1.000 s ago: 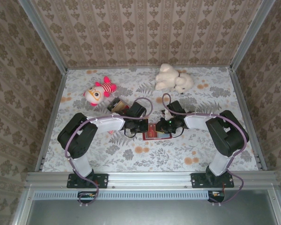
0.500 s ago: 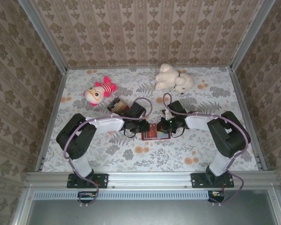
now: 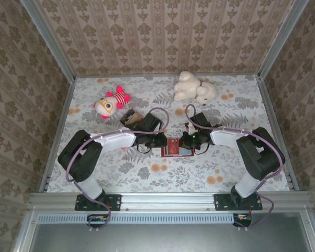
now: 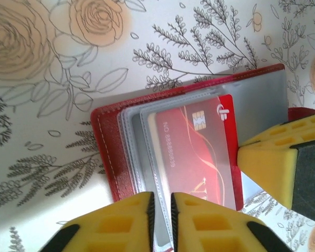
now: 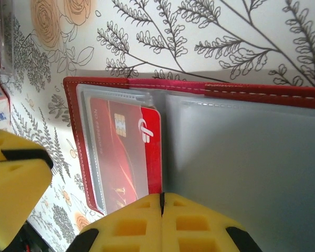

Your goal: Take the credit cards out of the card holder

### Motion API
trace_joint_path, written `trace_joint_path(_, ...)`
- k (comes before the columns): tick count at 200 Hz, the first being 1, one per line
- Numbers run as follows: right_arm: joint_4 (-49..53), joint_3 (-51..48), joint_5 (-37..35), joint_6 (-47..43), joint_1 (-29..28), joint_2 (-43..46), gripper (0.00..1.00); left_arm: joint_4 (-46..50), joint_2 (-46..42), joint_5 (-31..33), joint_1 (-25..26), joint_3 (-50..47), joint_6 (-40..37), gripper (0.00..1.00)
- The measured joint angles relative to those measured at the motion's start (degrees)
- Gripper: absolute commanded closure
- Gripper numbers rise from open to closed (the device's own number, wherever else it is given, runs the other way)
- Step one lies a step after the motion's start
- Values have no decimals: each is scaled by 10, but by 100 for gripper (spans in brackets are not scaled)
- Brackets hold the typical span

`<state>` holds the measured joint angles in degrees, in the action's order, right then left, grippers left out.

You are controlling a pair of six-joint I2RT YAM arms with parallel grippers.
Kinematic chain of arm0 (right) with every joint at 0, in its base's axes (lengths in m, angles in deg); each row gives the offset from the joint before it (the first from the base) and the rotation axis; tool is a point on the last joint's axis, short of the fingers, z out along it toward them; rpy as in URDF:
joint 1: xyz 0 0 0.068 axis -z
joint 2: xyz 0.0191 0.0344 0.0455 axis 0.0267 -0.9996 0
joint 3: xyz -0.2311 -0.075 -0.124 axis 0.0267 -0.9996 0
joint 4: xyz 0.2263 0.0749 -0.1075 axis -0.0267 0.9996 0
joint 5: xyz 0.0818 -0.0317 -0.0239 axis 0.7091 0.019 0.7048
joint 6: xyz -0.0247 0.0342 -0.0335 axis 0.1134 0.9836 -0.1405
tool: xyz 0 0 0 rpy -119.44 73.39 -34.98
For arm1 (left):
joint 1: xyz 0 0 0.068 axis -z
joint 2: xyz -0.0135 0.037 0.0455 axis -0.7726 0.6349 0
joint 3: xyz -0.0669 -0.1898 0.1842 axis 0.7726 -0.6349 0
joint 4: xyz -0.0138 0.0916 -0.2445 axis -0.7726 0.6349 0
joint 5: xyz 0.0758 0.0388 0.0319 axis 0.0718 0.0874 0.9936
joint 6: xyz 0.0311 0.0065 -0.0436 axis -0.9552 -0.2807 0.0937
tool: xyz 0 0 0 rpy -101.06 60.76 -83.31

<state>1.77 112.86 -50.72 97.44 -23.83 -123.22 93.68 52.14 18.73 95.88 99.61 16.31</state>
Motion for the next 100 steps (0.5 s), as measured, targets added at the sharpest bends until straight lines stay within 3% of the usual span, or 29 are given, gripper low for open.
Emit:
trace_joint_path(62, 0, 0, -2, -5, 0, 0, 100, -11, 44, -25, 8, 7, 1, 100)
trace_joint_path(100, 2, 0, -5, -8, 0, 0, 100, -5, 54, -26, 9, 18, 1, 100)
